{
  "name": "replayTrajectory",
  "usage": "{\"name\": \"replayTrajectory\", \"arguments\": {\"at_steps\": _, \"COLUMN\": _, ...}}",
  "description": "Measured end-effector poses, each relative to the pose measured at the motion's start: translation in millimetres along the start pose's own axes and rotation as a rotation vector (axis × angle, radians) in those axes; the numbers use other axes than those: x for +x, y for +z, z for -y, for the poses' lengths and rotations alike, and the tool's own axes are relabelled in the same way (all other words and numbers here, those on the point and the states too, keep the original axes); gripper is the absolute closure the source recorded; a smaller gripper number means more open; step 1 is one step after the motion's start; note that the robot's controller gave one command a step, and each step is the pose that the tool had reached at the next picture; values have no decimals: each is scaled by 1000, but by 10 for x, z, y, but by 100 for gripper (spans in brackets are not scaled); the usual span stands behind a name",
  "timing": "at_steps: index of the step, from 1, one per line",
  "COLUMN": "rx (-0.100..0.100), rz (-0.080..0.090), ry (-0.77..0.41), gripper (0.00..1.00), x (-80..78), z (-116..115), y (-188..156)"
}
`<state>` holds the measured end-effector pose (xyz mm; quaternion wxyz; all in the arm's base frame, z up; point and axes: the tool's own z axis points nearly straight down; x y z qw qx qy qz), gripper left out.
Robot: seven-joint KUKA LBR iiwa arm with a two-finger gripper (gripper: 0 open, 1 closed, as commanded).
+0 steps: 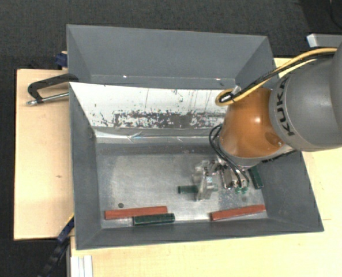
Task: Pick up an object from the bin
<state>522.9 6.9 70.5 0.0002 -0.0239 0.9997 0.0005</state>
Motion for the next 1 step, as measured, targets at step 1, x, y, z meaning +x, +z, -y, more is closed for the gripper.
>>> {"name": "replayTrajectory", "arguments": {"at_steps": 1, "rx": 1, "rz": 5, "ry": -7, "gripper": 100, "x": -224, "z": 143, "y": -1378}}
